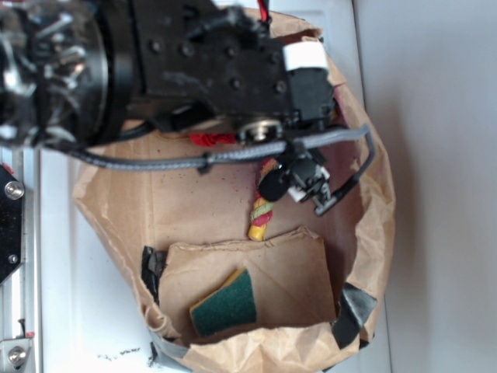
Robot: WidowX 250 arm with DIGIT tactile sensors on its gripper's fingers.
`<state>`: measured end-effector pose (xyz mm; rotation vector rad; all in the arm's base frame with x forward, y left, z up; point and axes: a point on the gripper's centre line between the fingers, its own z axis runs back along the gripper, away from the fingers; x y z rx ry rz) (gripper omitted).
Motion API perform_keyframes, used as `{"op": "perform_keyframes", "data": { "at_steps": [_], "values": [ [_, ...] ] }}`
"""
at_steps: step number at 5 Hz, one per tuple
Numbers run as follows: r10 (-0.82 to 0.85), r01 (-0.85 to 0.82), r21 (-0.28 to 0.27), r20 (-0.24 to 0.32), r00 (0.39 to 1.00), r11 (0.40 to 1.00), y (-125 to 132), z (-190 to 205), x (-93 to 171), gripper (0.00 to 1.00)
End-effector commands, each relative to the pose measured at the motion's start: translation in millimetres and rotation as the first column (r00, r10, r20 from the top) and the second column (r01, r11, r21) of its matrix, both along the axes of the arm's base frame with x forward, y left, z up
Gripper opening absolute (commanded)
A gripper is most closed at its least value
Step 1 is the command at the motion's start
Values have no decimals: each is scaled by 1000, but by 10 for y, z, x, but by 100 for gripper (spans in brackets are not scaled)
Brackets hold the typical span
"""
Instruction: Grab the multicolored rope.
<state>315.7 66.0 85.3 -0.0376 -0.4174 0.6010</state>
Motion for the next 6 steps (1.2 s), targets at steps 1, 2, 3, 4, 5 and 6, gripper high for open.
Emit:
{"op": "perform_keyframes", "data": {
  "at_steps": [1, 2, 3, 4, 5, 6],
  "values": [
    [42, -46, 31, 99, 994, 998, 239, 262, 63, 100],
    [112, -113, 28, 38, 993, 993, 326, 163, 91, 100],
    [231, -233, -44, -60, 971, 971, 400, 144, 90, 100],
    [298, -311, -93, -130, 946, 946, 380, 166, 62, 100],
    [369, -390, -111, -173, 913, 914, 293, 170, 50, 100],
    [392, -416, -114, -186, 901, 902, 217, 158, -9, 100]
  ]
}}
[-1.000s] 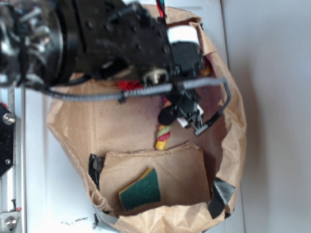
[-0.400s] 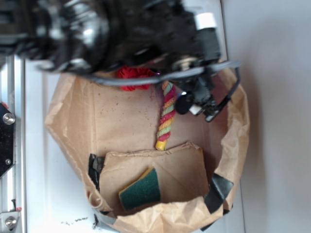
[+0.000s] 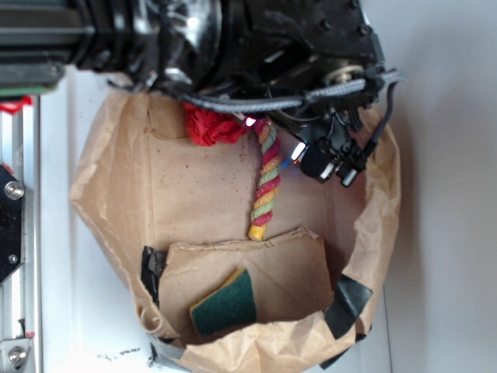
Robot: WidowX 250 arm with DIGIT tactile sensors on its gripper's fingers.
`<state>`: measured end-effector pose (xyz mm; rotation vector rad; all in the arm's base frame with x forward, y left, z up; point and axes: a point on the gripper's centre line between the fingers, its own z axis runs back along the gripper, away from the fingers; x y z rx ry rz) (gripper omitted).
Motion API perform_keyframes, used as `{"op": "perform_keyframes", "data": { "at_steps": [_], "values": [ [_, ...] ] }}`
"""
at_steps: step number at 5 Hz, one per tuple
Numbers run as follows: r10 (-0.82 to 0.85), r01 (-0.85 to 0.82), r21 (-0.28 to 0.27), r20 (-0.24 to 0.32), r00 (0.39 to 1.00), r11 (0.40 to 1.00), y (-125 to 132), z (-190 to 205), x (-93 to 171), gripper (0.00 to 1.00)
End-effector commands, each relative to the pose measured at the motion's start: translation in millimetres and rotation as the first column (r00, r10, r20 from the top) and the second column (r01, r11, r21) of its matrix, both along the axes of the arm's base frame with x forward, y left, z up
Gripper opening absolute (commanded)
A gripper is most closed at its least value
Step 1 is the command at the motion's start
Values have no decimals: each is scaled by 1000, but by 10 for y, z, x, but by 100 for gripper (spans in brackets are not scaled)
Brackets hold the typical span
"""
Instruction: Grab the multicolored rope.
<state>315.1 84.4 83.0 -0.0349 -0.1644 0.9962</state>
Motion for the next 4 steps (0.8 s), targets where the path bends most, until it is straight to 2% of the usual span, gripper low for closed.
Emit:
{"op": "perform_keyframes", "data": {
  "at_steps": [1, 2, 3, 4],
  "values": [
    [67, -67, 6, 86, 994, 998, -12, 200, -61, 100],
    [66, -68, 17, 94, 993, 998, -62, 146, -13, 100],
    [68, -68, -5, 90, 994, 998, -102, 138, 19, 100],
    [79, -78, -17, 62, 995, 997, -158, 67, 35, 100]
  ]
}}
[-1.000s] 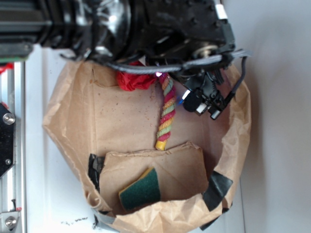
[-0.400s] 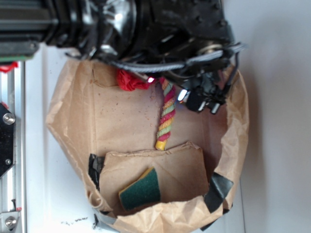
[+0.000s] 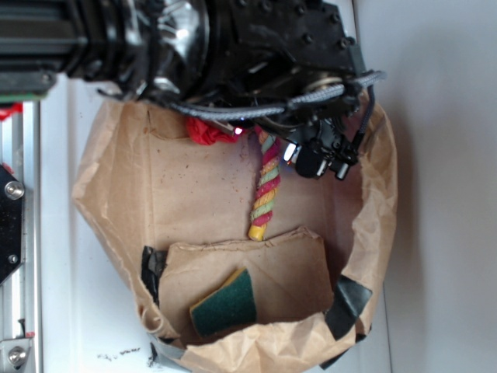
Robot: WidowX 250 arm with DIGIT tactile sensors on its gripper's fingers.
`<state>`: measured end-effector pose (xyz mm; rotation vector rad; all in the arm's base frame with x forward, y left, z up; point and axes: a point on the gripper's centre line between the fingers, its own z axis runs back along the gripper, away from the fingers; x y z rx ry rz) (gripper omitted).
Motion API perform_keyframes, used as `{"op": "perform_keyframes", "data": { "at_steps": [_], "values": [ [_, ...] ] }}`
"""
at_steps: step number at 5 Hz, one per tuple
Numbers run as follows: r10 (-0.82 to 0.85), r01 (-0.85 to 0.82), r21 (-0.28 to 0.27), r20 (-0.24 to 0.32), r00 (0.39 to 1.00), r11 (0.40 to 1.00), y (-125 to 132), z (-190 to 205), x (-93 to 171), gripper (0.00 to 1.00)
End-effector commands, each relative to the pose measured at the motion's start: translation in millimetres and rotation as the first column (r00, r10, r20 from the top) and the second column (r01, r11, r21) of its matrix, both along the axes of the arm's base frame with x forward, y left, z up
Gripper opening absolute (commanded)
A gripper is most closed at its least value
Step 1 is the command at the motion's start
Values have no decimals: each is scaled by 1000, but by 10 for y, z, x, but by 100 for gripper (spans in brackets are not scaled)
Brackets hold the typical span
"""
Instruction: Grab the multicolored rope.
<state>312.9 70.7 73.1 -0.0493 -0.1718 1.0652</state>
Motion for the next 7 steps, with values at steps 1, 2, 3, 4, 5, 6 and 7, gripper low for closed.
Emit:
{"op": "perform_keyframes", "data": {
  "at_steps": [1, 2, 3, 4, 5, 6, 7],
  "values": [
    [38, -38, 6, 47, 998, 999, -50, 89, 142, 100],
    [58, -58, -20, 14, 998, 998, -91, -38, 218, 100],
    [74, -74, -33, -8, 997, 997, -158, -158, 248, 100],
    [74, -74, -33, -8, 997, 997, -158, -158, 248, 100],
    [74, -74, -33, -8, 997, 997, -158, -158, 248, 100],
    [74, -74, -33, -8, 997, 997, -158, -158, 248, 100],
    [74, -74, -33, -8, 997, 997, -158, -158, 248, 100]
  ]
}}
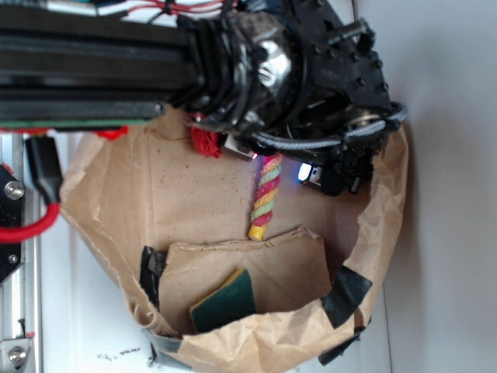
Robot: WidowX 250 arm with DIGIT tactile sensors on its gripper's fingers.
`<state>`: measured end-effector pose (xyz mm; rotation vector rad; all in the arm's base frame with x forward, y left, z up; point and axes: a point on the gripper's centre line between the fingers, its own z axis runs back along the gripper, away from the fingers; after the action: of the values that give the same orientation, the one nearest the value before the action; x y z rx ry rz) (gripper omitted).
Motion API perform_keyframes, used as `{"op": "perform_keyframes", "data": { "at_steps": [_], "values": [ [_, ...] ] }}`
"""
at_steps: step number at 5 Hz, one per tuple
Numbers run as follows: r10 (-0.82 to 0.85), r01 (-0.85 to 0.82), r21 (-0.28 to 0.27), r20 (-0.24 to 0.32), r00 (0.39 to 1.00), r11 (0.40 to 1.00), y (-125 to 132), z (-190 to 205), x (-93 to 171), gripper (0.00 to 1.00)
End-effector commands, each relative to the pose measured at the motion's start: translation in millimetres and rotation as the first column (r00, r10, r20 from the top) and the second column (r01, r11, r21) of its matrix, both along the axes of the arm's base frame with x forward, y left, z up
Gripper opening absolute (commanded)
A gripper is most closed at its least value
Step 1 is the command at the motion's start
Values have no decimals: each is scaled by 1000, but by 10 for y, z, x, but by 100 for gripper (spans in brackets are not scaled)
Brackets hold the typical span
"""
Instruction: Grab the multicolored rope.
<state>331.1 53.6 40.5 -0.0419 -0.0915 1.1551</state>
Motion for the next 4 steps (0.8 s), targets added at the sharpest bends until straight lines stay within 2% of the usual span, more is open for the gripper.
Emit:
{"op": "perform_keyframes", "data": {
  "at_steps": [1, 2, 3, 4],
  "values": [
    [-24, 22, 28, 64, 998, 999, -23, 64, -14, 100],
    [-48, 46, 24, 104, 993, 999, -51, -33, -139, 100],
    [-53, 48, 52, 117, 992, 998, -118, -120, -187, 100],
    [-14, 8, 53, 112, 994, 999, -97, -151, -126, 100]
  ]
}}
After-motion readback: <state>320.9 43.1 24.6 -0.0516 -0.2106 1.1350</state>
